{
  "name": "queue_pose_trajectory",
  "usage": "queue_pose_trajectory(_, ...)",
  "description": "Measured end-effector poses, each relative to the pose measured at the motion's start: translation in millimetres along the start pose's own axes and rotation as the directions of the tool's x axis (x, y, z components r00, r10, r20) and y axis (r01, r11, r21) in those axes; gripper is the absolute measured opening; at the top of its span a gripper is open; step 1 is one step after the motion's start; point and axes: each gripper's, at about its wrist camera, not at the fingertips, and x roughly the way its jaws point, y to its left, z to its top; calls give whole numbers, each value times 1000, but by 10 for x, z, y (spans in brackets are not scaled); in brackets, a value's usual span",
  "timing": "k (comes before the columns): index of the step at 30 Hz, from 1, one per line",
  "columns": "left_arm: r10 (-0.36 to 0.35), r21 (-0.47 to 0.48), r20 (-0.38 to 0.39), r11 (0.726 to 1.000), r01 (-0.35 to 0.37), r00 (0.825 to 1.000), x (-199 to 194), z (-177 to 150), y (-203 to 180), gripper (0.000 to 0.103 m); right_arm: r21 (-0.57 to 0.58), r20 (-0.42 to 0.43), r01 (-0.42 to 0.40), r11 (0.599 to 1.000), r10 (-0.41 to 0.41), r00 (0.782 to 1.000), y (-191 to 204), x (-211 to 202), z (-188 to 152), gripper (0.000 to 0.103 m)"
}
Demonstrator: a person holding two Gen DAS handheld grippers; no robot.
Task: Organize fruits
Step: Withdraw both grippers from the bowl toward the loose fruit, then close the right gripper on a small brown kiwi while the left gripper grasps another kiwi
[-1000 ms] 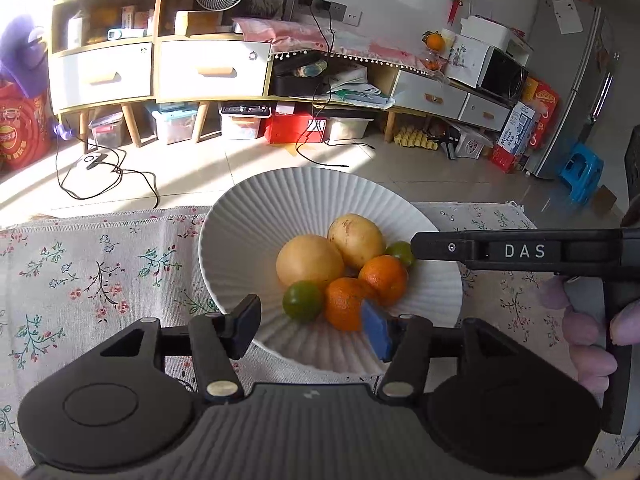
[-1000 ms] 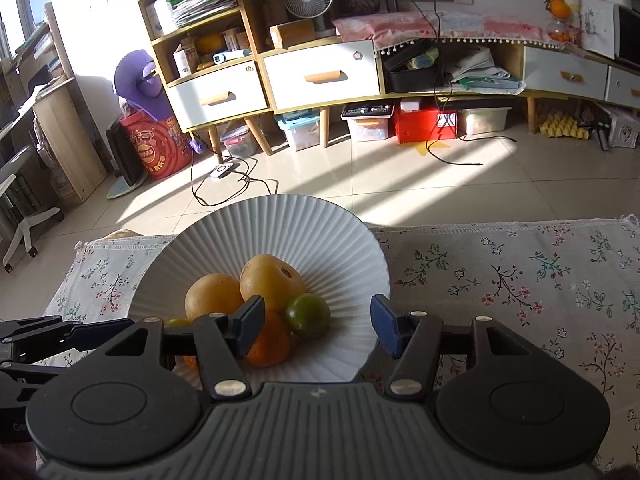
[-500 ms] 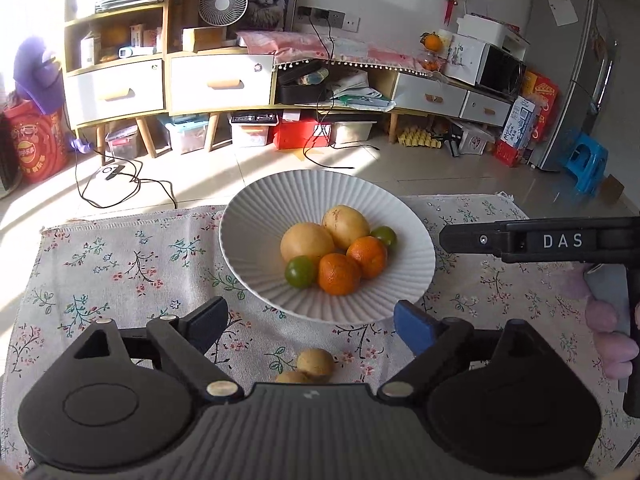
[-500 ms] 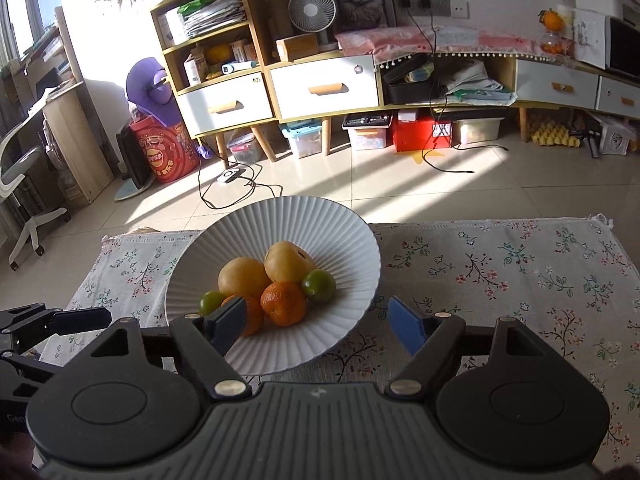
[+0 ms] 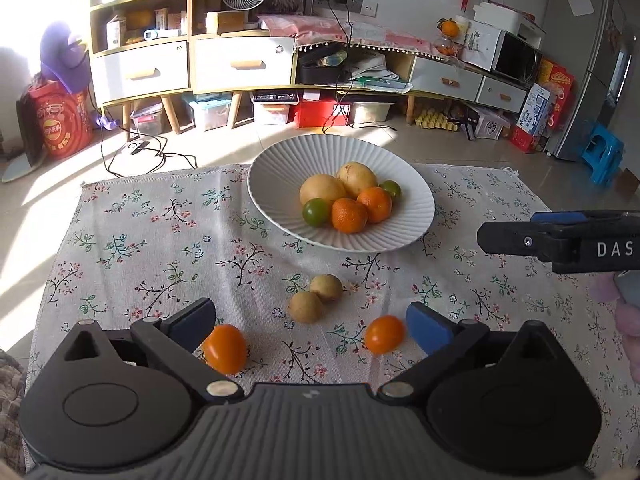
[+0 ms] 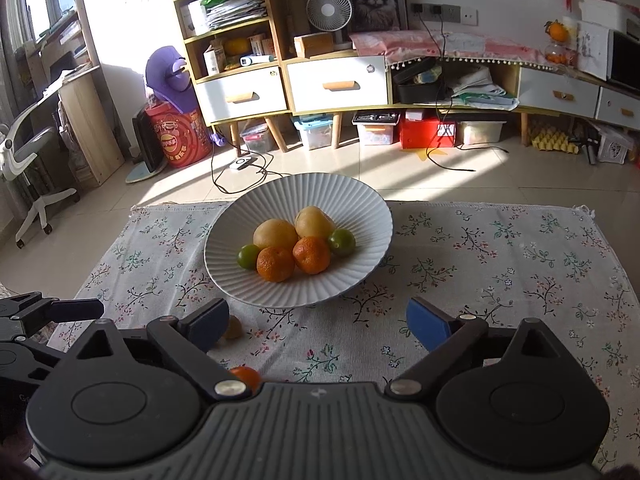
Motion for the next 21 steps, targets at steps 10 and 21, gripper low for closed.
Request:
queue_pose_trajectory(10,6,-8,-27,1000,-6,1000,-143,-282,1,94,11,-40,13,1000,-12,999,41,-81,-258,100)
queue_pose_trajectory(21,-3,-15,-30,1000,3,1000,-176,-523,8,94,-50,-45,23,998,-25,999,135,-176,-528,102)
